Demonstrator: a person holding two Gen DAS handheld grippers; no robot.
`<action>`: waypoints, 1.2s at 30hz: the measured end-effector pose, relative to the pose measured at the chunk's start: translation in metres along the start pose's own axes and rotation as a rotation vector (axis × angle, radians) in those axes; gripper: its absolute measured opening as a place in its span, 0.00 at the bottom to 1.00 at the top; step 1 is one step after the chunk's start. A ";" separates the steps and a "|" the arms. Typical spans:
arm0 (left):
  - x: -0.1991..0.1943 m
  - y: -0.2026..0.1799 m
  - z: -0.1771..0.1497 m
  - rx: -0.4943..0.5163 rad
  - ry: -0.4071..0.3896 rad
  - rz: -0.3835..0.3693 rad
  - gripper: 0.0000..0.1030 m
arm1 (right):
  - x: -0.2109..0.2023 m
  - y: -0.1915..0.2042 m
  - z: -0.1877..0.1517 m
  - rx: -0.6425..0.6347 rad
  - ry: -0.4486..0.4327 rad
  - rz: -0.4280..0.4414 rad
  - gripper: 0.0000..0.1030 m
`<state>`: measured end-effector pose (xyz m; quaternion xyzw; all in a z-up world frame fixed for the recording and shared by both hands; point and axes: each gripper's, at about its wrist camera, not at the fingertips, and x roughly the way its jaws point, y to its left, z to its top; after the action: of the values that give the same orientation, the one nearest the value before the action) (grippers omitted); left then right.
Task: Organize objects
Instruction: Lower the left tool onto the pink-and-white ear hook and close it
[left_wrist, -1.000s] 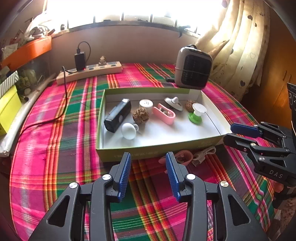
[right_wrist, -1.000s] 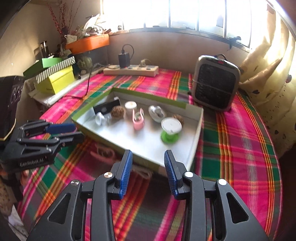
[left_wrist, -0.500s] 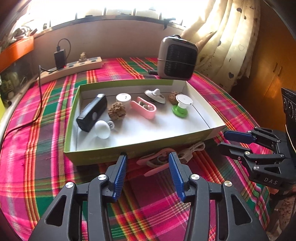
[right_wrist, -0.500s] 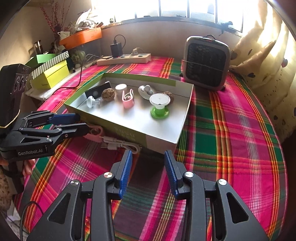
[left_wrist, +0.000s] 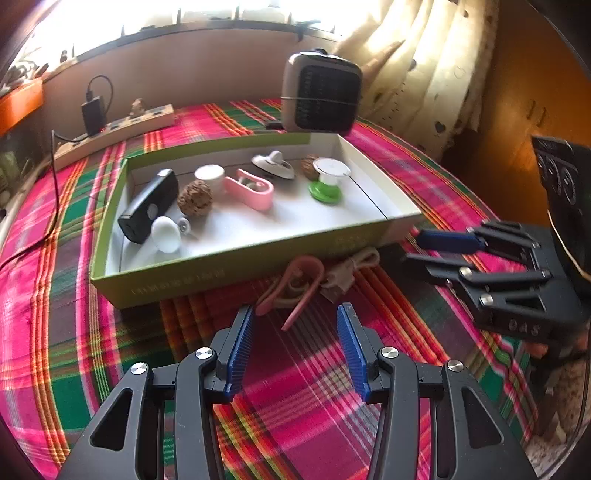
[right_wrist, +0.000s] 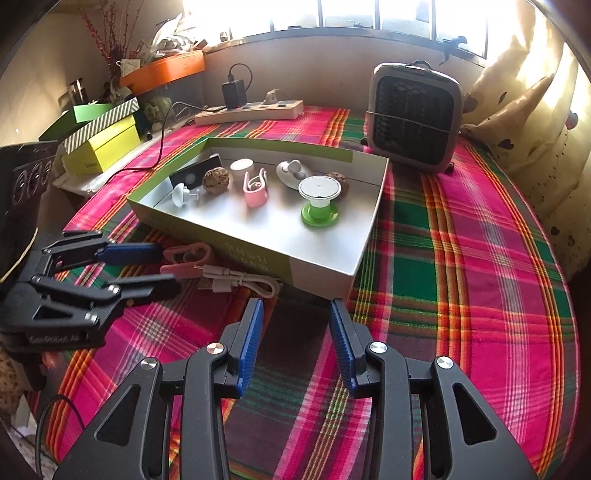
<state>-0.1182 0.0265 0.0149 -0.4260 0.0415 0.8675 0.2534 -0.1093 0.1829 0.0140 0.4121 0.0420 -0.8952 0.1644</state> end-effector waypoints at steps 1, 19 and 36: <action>0.000 0.000 -0.001 0.009 0.003 0.005 0.43 | 0.000 0.000 0.000 0.000 0.001 0.002 0.37; 0.018 -0.008 0.020 0.096 0.021 0.030 0.43 | 0.002 0.004 -0.002 -0.010 0.012 0.012 0.40; 0.014 -0.010 0.010 0.095 0.027 -0.012 0.21 | 0.004 0.010 -0.001 -0.022 0.022 0.008 0.40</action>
<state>-0.1280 0.0443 0.0120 -0.4252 0.0835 0.8573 0.2780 -0.1075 0.1725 0.0112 0.4203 0.0522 -0.8894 0.1722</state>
